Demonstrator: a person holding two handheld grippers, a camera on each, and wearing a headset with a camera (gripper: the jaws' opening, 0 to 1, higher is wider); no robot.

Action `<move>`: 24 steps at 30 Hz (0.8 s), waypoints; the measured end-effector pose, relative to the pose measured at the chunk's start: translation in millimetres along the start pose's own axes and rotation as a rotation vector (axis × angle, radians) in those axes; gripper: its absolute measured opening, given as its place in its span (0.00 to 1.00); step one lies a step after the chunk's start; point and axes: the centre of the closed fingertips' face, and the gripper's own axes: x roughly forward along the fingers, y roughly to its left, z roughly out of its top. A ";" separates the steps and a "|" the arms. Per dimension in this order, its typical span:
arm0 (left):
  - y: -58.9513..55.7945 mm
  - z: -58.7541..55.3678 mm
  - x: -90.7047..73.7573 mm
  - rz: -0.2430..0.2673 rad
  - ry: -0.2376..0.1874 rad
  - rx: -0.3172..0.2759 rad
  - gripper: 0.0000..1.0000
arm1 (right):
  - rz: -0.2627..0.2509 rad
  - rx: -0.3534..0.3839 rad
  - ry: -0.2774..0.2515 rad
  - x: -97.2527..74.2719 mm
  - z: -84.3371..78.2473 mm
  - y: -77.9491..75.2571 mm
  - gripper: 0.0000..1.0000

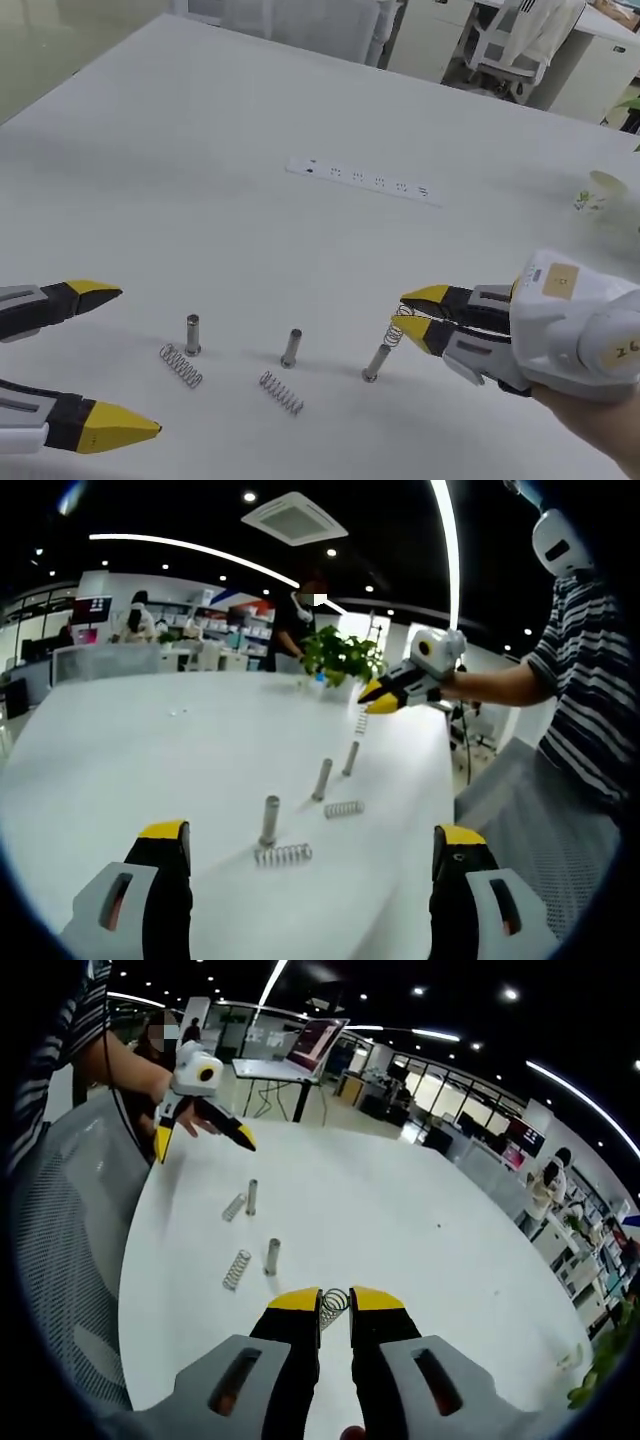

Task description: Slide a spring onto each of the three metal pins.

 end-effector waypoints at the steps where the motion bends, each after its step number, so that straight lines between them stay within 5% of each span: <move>1: 0.4 0.0 0.0 0.002 0.000 0.001 0.98 | 0.001 0.002 0.000 0.3 -0.3 0.3 0.08; 24: 0.7 2.7 -3.0 0.015 -0.014 -0.003 0.98 | -0.017 0.042 0.001 6.5 -11.2 2.4 0.08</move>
